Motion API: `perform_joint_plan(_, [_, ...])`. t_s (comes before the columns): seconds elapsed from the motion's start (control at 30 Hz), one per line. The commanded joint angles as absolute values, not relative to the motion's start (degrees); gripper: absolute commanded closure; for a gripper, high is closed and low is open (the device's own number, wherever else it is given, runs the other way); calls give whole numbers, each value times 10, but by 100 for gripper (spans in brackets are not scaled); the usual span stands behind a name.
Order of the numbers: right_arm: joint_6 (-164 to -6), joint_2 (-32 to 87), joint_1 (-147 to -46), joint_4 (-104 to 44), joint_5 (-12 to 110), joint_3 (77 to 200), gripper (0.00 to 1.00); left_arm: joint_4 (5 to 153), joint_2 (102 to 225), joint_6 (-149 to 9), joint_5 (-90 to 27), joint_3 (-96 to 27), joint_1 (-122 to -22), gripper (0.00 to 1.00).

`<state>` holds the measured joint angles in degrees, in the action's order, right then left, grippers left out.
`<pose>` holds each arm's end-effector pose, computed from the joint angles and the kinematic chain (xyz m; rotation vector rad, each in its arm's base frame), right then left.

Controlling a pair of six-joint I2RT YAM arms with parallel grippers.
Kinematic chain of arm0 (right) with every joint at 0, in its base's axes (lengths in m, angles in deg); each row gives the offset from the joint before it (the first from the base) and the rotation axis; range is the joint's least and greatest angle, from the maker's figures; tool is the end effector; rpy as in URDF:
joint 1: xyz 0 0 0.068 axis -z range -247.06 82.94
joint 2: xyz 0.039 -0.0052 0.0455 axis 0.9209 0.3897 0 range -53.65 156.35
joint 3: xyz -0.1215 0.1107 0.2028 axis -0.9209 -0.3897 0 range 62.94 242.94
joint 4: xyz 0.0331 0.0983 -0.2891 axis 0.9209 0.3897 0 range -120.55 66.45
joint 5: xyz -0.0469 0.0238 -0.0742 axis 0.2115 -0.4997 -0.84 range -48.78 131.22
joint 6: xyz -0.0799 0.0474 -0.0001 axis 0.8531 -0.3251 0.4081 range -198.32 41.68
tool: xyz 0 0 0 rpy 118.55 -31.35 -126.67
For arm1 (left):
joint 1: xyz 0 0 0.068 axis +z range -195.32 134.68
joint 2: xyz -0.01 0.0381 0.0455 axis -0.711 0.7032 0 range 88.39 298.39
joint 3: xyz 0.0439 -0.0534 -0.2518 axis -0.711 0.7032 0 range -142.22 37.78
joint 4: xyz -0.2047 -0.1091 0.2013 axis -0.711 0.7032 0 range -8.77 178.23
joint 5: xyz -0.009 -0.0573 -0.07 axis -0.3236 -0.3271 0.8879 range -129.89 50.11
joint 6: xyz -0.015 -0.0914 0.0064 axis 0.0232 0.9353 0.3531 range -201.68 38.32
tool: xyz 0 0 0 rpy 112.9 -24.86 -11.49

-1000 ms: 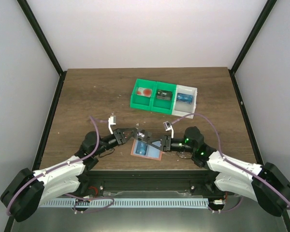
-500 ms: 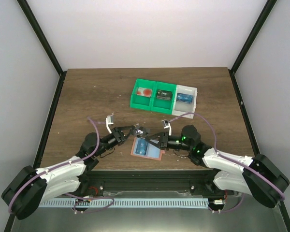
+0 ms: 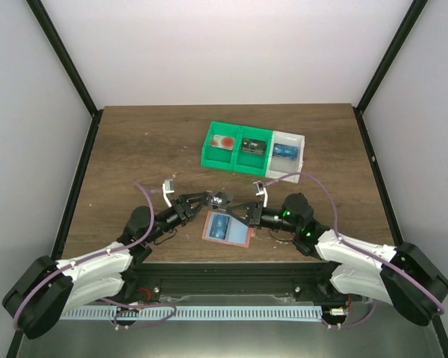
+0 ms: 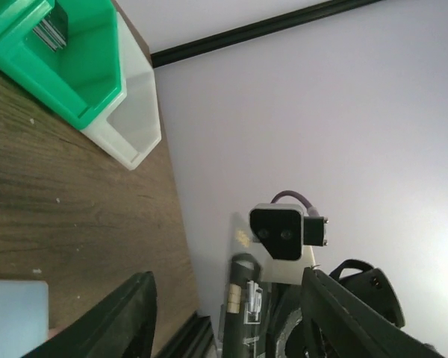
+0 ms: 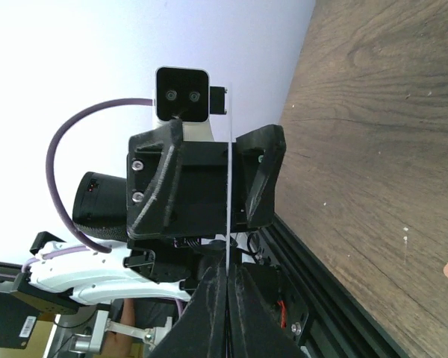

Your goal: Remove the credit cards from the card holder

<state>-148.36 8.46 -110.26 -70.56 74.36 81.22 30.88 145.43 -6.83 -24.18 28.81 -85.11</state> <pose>0.1867 0.2380 0.1667 -0.0759 2.0447 1.8623 0.1991 -0.1952 0.1530 -0.2986 1.8109 -1.7264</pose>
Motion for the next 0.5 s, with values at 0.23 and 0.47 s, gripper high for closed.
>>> perform_joint_plan(0.23, [-1306, -17, -1062, -415, 645, 921, 99, 562, 1424, -217, -197, 207, -851, 9])
perform_joint_plan(0.47, [-1172, 31, -935, -265, 660, 1036, 100, 656, 1398, -309, -203, 170, -851, 0])
